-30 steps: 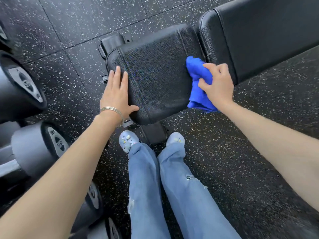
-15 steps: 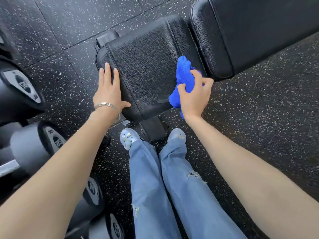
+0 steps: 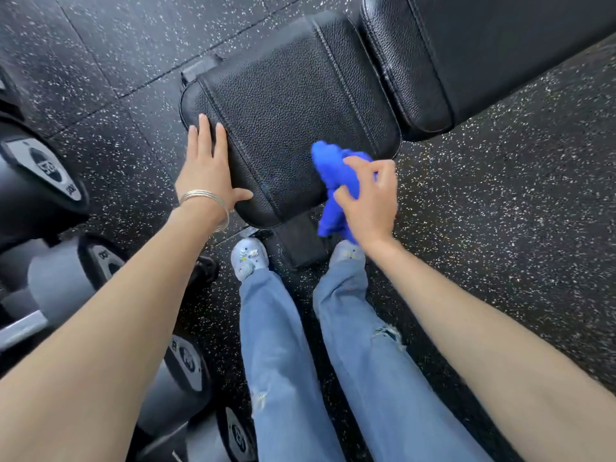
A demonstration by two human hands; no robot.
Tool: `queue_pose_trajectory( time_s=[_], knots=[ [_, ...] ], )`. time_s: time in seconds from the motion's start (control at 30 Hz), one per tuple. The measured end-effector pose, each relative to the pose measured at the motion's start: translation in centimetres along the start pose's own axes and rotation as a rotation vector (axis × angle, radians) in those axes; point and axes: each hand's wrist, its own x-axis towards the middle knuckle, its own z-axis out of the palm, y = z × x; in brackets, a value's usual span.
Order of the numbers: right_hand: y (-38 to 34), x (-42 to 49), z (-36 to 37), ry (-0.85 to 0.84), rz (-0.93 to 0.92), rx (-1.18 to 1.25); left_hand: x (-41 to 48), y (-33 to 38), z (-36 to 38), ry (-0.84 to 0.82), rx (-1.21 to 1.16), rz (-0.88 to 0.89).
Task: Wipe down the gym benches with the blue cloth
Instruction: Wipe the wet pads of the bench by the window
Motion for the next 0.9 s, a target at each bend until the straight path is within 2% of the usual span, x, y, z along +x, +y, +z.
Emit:
queue_pose_trajectory(
  time_s=[0.13, 0.27, 0.33, 0.4, 0.5, 0.57, 0.77, 0.9],
  knots=[
    [1.8, 3.7, -2.5, 0.096, 0.189, -0.032, 0.0, -0.6, 0.2, 0.012, -0.008, 0.051],
    [-0.7, 2.2, 0.0, 0.201, 0.391, 0.065, -0.1, -1.4, 0.3, 0.036, -0.014, 0.103],
    [-2.8, 0.2, 1.8, 0.211, 0.419, 0.088, -0.1, -1.7, 0.4, 0.037, -0.046, 0.133],
    [-5.1, -2.1, 3.6, 0.144, 0.299, 0.061, 0.0, -2.4, 0.5, 0.038, -0.083, 0.161],
    [-8.1, -4.6, 5.9, 0.007, -0.014, -0.053, 0.5, -4.2, 0.5, 0.059, -0.098, 0.232],
    [-9.4, -4.0, 6.4, -0.036, -0.150, -0.136, 0.8, -6.1, 0.5, 0.084, -0.098, 0.228],
    [-12.6, 1.8, 6.9, -0.098, -0.331, -0.248, 2.9, -10.2, -0.3, 0.054, -0.107, 0.148],
    [-17.9, 8.0, 8.5, -0.146, -0.311, -0.313, 4.0, -11.0, -0.9, 0.038, -0.129, 0.196]
  ],
)
